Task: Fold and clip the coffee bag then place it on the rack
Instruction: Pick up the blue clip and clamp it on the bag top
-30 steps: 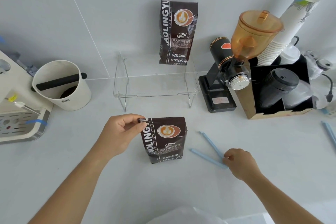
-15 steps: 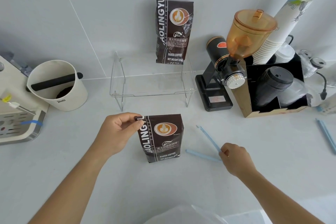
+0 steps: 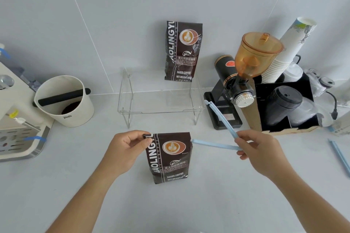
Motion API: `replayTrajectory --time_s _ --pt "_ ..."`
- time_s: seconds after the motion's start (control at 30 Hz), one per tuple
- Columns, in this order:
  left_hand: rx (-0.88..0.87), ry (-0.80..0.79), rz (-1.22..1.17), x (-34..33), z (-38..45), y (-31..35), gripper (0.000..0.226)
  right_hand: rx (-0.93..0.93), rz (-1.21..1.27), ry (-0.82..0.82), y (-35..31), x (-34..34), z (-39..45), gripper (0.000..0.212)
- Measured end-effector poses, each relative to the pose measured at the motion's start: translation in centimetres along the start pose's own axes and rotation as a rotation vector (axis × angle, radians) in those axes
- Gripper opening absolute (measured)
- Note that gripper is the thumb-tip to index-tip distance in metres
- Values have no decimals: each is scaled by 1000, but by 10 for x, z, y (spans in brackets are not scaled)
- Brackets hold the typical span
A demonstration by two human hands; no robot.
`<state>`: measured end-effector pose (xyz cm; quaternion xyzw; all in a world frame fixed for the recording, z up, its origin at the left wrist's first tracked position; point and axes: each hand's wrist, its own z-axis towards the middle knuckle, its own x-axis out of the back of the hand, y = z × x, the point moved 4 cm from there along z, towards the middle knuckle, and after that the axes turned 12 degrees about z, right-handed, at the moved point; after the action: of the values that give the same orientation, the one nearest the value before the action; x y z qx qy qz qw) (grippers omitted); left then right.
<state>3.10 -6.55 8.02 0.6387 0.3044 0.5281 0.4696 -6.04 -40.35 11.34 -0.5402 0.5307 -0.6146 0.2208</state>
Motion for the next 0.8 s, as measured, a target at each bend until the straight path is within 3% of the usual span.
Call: replayTrajectory --time_s 0.17,0.43,0.6,0.8 --pt "21 -34 -36 -4 1 -4 16 76 51 -77 -38 -13 0 24" --pt "29 -34 -59 -5 2 -7 32 116 29 -248 -73 -60 9 24" --pt "63 -4 -114 -4 0 -9 23 100 -4 -311 -82 -82 12 20" --pt "99 73 -195 -8 0 -14 27 87 4 -371 -78 -90 14 13"
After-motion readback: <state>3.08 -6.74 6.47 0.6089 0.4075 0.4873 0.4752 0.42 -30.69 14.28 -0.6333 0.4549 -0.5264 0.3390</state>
